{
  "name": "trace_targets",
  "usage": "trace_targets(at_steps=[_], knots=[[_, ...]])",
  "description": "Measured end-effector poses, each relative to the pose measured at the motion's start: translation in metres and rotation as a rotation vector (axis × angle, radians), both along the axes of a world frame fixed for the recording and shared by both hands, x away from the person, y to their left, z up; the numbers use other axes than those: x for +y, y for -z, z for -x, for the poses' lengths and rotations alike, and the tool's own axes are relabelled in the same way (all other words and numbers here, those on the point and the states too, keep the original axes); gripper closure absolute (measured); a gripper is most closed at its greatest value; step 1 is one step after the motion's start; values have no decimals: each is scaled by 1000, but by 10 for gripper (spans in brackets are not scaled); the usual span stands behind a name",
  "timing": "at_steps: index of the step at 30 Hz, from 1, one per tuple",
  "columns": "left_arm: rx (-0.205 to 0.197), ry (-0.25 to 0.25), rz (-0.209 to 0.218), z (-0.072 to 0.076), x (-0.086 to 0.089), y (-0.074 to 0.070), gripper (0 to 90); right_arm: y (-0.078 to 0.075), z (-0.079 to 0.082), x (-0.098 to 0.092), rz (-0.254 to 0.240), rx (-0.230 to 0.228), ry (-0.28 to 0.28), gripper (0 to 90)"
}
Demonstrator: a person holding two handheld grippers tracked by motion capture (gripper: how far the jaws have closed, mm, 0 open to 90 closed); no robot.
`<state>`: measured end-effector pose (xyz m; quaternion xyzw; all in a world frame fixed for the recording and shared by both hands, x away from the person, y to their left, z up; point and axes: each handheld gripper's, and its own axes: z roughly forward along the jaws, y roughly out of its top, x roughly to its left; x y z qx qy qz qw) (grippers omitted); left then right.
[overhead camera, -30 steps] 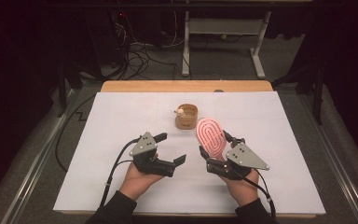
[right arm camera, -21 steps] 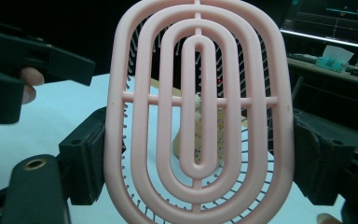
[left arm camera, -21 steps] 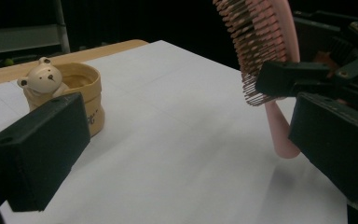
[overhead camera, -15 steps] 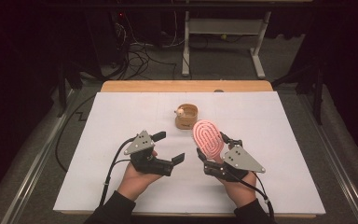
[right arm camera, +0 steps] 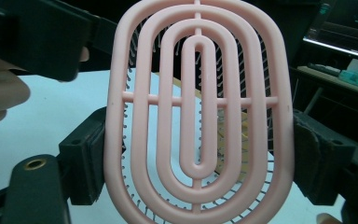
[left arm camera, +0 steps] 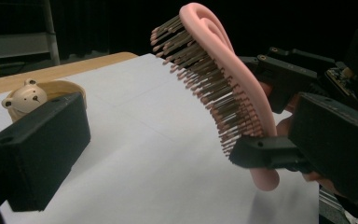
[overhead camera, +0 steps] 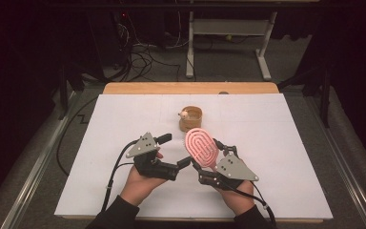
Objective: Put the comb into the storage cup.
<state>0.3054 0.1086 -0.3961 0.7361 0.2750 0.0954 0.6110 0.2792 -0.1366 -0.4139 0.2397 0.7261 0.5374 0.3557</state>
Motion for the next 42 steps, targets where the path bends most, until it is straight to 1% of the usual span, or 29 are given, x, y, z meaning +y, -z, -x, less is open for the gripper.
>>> trace_targets(at_steps=[4,9,11,15,18,22,24,26,29,32,34,37,38,40,41,42], knots=[[-5,-6,13,2,0,-3,0,0,3,7,12,-9,-21,199],[18,-1,-13,1,-3,-2,0,1,5,14,19,-9,-40,199],[25,0,-16,-1,-5,0,0,1,5,17,24,-12,-46,198],[39,-1,-22,-3,-7,5,0,2,4,18,22,-7,-50,198],[48,-3,-7,-4,-7,5,0,3,4,19,24,-6,-51,199],[66,3,-7,-5,-7,5,0,4,5,19,28,-3,-51,198],[66,4,-5,-4,-8,5,0,4,4,19,33,-4,-38,198],[65,2,-3,-4,-8,4,0,4,4,19,32,0,-39,199],[70,6,1,-3,-8,2,0,4,5,19,43,-9,-42,199],[80,11,-10,-2,-10,1,0,1,7,20,41,-14,-39,199],[85,19,-6,-1,-11,0,0,-1,9,20,35,-18,-44,199],[81,20,-9,0,-11,0,0,-2,10,22,35,-25,-49,199],[74,24,-7,0,-11,1,31,-1,10,22,39,-25,-51,199],[76,18,-4,0,-10,1,44,-1,11,24,45,-24,-57,198],[76,23,-1,0,-9,1,52,0,11,24,46,-23,-59,198],[76,29,6,0,-9,1,97,0,11,25,46,-23,-61,198]])
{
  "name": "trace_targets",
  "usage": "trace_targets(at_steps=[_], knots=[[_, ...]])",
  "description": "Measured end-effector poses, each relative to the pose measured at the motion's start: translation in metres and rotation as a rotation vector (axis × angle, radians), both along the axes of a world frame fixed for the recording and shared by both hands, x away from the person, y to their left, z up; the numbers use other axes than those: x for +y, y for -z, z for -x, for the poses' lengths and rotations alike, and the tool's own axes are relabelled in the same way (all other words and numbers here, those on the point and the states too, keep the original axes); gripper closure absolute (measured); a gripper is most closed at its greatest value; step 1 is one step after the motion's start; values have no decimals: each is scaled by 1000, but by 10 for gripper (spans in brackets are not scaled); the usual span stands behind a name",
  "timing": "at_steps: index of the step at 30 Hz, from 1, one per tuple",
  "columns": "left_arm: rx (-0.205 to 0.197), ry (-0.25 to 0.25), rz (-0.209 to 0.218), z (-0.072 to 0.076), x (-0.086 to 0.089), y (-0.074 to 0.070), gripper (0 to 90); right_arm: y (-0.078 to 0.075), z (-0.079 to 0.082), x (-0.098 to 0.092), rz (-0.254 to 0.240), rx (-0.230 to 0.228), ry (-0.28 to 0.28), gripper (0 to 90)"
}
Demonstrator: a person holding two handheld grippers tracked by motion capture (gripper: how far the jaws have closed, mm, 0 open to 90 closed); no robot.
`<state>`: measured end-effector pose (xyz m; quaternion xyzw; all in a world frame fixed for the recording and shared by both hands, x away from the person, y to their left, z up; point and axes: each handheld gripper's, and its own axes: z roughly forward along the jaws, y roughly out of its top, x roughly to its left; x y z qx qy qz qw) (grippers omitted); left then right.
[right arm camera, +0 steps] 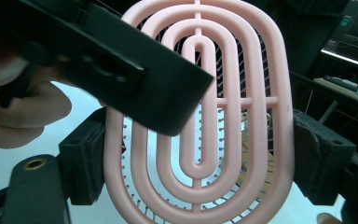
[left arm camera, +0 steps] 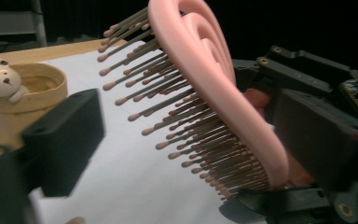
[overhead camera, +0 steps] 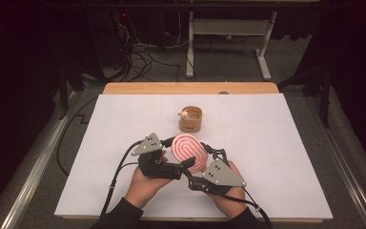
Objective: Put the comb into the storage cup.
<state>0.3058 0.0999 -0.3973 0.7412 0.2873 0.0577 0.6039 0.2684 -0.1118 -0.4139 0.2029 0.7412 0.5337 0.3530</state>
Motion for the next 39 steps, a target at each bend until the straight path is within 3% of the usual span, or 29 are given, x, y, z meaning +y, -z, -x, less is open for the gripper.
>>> trace_targets(at_steps=[2,4,7,11,19,24,32,39], knots=[[15,7,9,-1,1,0,118,1,0,0,-2,1,0,199],[29,35,23,-1,2,2,199,2,-1,0,0,8,3,199],[43,40,29,-1,1,2,210,4,0,0,7,15,6,199],[41,37,27,-1,0,4,316,4,0,1,13,5,6,199],[52,30,32,0,1,6,437,7,0,2,40,2,10,199],[60,37,53,0,2,5,456,6,1,1,36,-7,13,199],[61,28,50,1,2,4,464,6,1,1,42,-13,15,199],[88,35,63,2,2,3,488,5,2,1,42,-21,17,198]])
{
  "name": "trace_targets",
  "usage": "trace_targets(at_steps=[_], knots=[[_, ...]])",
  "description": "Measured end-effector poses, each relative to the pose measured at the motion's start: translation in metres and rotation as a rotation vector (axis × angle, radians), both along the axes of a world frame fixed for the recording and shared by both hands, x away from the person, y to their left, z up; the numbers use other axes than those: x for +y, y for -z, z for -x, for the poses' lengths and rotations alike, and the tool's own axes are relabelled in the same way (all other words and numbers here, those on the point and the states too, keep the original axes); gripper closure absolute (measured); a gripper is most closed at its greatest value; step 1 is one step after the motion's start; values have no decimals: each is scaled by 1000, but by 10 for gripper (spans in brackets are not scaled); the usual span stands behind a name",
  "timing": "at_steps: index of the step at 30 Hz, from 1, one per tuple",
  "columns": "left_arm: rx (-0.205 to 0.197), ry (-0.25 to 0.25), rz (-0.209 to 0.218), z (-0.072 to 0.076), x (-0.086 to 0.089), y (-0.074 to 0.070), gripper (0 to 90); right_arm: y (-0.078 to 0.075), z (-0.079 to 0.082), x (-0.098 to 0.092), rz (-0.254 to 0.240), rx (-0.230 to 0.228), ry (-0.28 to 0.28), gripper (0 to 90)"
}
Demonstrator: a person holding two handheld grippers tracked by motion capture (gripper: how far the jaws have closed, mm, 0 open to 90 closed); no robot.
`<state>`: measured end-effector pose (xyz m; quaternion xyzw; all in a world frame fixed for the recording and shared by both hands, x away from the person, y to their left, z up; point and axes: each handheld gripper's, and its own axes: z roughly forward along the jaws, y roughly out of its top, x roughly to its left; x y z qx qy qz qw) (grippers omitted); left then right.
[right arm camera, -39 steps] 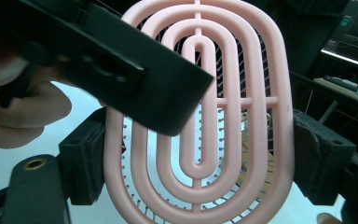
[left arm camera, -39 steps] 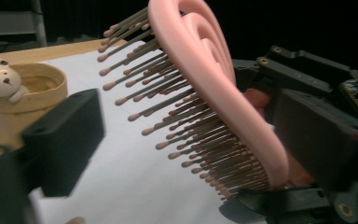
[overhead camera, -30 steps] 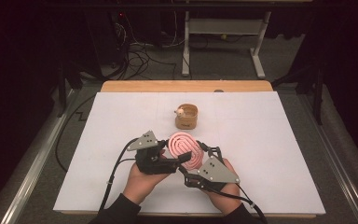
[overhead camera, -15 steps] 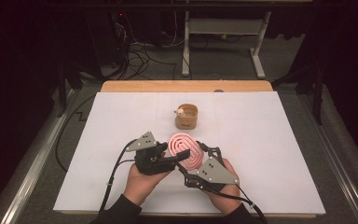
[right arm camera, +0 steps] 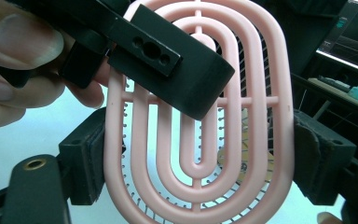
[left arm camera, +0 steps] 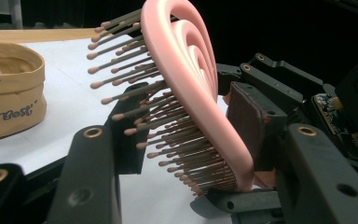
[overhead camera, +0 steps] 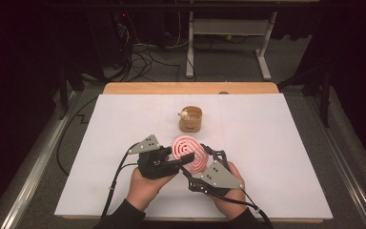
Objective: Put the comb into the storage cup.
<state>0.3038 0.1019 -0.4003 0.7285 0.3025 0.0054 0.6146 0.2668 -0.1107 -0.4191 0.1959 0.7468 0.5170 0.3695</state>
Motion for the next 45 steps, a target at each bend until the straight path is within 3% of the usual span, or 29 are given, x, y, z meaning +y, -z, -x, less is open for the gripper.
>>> trace_targets(at_steps=[12,27,35,45], knots=[[13,-20,45,6,-2,-4,575,-2,2,1,12,-40,17,197],[7,-44,49,9,-5,-6,608,-2,4,3,28,-72,45,196],[-16,-58,39,12,-7,-5,623,-1,4,5,37,-72,69,194],[-52,-72,44,15,-7,-7,626,-3,4,4,24,-73,57,191]])
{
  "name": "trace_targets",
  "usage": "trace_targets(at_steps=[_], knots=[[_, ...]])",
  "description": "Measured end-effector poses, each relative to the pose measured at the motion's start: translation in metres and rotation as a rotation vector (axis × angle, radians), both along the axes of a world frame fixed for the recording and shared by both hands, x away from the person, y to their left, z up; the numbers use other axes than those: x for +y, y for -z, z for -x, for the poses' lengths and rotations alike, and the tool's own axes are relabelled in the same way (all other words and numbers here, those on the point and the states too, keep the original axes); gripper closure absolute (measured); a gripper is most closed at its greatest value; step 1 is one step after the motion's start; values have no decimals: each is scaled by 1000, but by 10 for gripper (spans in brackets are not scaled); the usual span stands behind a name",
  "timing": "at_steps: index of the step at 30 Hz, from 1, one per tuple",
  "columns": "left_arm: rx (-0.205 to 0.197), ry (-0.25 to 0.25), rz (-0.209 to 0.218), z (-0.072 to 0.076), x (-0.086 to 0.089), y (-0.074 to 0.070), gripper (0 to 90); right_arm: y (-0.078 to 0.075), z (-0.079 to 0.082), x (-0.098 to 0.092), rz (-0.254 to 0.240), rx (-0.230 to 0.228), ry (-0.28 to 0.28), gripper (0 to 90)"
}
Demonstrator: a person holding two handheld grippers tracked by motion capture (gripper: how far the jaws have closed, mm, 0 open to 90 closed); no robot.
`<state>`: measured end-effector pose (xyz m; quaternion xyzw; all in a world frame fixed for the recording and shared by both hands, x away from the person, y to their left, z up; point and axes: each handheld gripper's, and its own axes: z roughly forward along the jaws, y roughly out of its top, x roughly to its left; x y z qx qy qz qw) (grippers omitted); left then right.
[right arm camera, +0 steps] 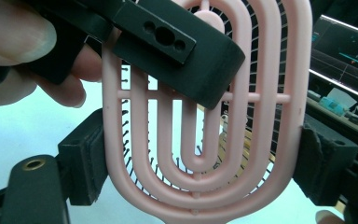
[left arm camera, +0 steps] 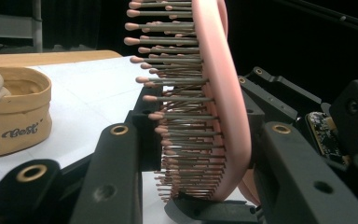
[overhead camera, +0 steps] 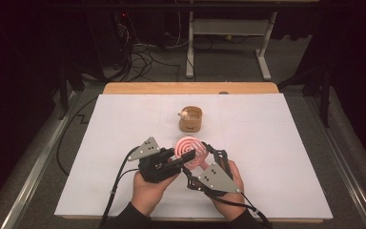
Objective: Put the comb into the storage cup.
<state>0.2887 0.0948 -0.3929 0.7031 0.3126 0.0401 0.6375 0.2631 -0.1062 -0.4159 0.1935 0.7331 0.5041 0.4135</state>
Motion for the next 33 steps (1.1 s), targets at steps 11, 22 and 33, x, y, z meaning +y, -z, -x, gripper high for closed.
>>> trace_targets(at_steps=[11,22,33], knots=[[-44,6,-22,2,1,-4,632,0,-2,1,-9,32,-19,145],[-96,-26,-8,3,14,-12,637,3,-5,3,-32,97,-14,33],[-109,-80,-23,-2,32,-14,636,7,-10,-3,-81,187,-29,1]])
